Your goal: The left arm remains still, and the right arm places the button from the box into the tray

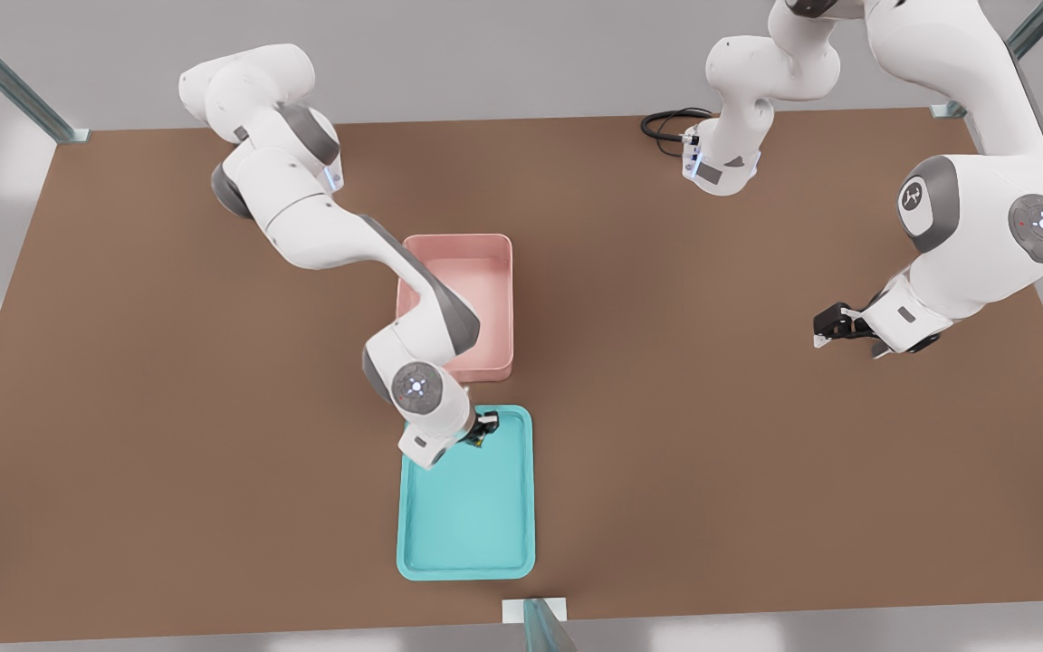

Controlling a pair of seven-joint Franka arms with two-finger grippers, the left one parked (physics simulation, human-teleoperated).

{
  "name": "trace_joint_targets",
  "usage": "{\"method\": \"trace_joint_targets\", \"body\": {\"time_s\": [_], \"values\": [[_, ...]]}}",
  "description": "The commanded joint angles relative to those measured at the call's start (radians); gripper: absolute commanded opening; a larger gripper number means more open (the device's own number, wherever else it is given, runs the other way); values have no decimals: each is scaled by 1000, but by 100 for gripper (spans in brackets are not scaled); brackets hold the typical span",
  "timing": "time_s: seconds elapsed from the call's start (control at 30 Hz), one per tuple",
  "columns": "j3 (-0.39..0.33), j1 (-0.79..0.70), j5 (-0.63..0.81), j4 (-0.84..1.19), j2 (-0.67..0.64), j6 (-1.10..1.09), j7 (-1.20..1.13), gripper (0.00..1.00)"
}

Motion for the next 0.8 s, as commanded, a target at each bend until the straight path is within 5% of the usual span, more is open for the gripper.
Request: {"method": "trace_joint_targets", "body": {"time_s": [0.0,0.03,0.1,0.2,0.33,0.4,0.43,0.47,0.5,0.53,0.57,0.77], "values": [[-1,0,-28,6,5,14,-187,60],[-3,6,-28,8,5,14,-185,82],[4,6,-28,8,-4,2,-170,100],[30,-16,-17,1,-242,-305,-55,100],[30,-351,-26,-5,-323,-676,-164,100],[33,-526,-29,-60,-393,-650,-339,100],[36,-628,18,-481,-642,-435,-345,100],[36,-679,138,-612,-783,-427,-445,100],[40,-668,138,-609,-806,-475,-446,100],[-42,-583,141,-609,-805,-466,-466,100],[-243,-400,181,-606,-818,-467,-540,100],[-242,-374,172,-595,-791,-477,-515,100]]}}
